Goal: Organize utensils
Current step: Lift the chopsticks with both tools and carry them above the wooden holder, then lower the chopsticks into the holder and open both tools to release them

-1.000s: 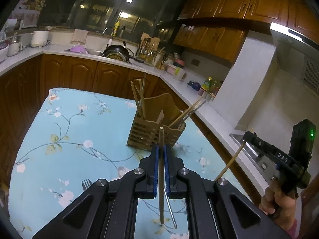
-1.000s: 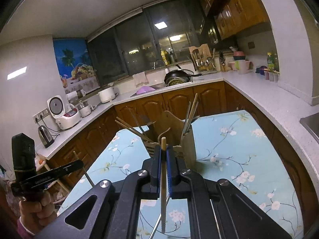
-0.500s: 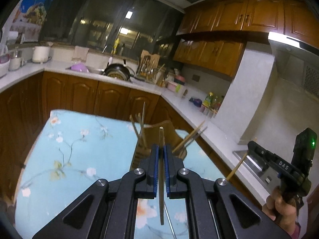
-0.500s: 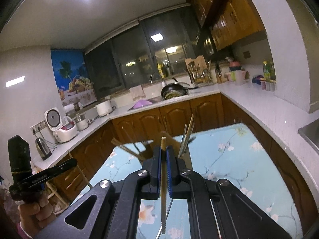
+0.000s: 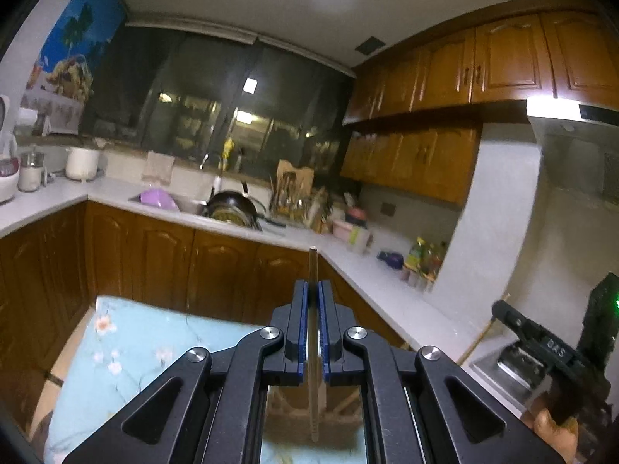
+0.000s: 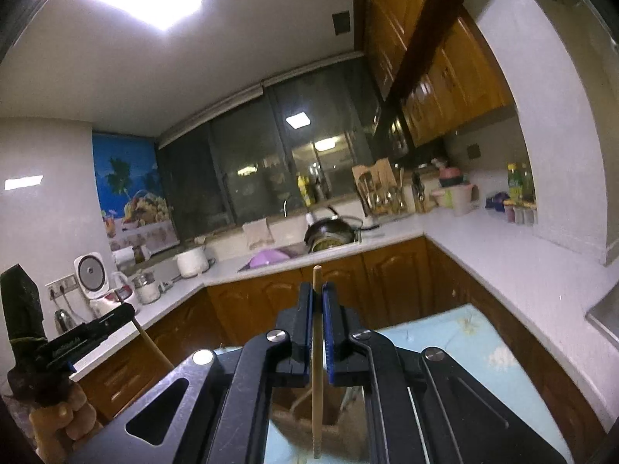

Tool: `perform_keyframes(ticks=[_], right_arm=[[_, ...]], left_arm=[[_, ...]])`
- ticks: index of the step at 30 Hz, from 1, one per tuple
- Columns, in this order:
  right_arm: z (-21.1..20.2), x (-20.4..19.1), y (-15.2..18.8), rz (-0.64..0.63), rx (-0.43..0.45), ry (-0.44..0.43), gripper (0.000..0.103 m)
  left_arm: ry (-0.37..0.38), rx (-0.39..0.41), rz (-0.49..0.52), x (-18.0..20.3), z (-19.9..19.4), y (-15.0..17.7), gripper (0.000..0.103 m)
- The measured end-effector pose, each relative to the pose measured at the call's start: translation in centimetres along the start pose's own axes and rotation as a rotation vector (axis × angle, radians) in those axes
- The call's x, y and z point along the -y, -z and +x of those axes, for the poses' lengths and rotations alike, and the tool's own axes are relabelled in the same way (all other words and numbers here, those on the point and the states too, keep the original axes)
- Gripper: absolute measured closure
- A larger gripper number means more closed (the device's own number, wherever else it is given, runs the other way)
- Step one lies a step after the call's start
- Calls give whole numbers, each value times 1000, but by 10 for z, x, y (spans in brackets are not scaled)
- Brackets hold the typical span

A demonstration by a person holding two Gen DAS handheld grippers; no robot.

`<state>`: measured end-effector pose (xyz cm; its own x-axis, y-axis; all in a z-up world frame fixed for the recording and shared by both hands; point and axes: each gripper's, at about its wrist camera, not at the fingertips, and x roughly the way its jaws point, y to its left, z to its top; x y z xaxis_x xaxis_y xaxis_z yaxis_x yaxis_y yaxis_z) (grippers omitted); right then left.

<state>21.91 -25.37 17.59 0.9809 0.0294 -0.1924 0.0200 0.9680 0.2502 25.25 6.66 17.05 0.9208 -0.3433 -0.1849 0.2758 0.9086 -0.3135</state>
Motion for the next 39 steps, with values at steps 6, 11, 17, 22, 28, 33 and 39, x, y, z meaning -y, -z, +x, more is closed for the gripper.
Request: perform_keyframes(ticks=[6,11,17,22,28,33,39], right_arm=[[28,-3,-7,-25,22,20,98],[52,3,2,-14,5,35,98],[70,13,33,3,-43,52,98],[77,22,57,20,-95,63,98],[82,26,72,24,-151,58,98],[83,24,77,10,-165,58,98],[84,23,75,13,-174,58,97]], left_arm=[[-49,47,10,3,40,15,100],[-83,45,20,14,72,38,100],[-102,-24,33,18,109,71,100],[-103,-85,30,18,131,90,100],[-111,-126,43,12,141,80,99],[-104,-137,60,4,136,65,98],[-101,-145,60,-3,134,65,98]])
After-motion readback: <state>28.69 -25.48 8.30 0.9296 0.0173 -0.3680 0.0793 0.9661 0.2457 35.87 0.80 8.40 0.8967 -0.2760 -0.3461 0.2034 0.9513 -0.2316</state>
